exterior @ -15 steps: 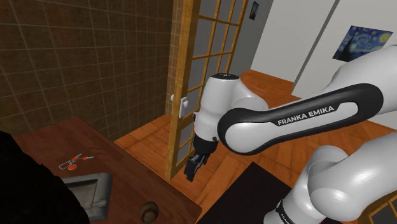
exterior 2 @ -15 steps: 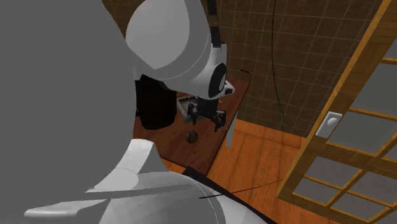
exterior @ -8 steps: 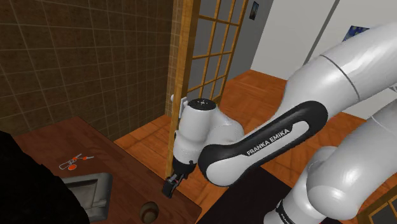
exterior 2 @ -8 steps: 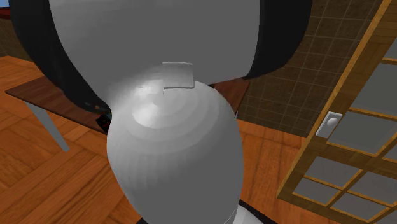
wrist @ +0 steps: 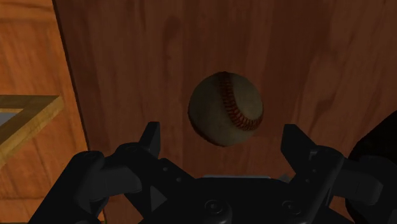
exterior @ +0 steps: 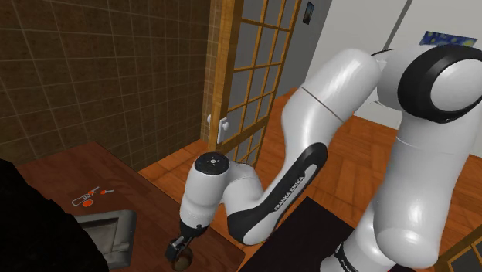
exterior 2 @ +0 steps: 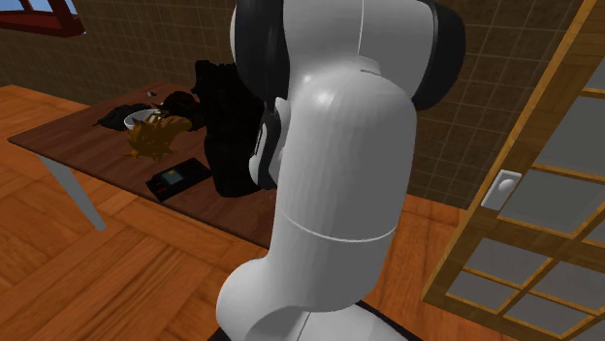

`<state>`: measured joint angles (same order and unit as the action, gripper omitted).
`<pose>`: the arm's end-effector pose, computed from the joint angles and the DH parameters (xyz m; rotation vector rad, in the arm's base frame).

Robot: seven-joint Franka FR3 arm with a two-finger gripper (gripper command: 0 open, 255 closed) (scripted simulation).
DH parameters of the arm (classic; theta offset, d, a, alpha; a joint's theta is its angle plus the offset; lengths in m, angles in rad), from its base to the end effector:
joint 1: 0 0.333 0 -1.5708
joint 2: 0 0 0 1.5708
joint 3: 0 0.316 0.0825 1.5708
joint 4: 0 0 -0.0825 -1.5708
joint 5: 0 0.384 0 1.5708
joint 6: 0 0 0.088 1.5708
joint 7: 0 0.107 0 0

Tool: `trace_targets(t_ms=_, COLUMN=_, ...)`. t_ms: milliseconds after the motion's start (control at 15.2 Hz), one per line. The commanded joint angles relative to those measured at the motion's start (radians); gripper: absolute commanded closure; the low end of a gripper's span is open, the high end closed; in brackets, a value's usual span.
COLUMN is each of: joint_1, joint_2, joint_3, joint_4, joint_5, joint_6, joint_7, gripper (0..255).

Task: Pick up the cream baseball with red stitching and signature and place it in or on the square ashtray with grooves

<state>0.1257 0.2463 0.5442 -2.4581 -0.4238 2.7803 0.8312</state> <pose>0.3691 0.3251 0.2247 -3.0637 -0.3160 -0.1983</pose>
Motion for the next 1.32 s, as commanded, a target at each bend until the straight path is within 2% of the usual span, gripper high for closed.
trace_targets(t_ms=0, joint_1=0.07, joint_2=0.072, joint_3=-0.067, joint_4=0.058, joint_5=-0.113, joint_6=0.014, joint_7=0.1, gripper=0)
trace_targets(t_ms=462, joint_1=0.152, joint_2=0.177, joint_3=-0.172, joint_4=0.104, joint_5=-0.229, joint_6=0.07, joint_7=0.189, gripper=0)
trace_targets(t_ms=990, joint_1=0.159, joint_2=0.186, joint_3=-0.18, joint_4=0.108, joint_5=-0.237, joint_6=0.074, joint_7=0.196, gripper=0)
trace_targets(t_ms=1056, joint_1=0.159, joint_2=0.186, joint_3=-0.18, joint_4=0.108, joint_5=-0.237, joint_6=0.074, joint_7=0.196, gripper=255)
trace_targets(t_ms=1254, joint_1=0.159, joint_2=0.186, joint_3=-0.18, joint_4=0.108, joint_5=-0.237, joint_6=0.074, joint_7=0.196, gripper=255)
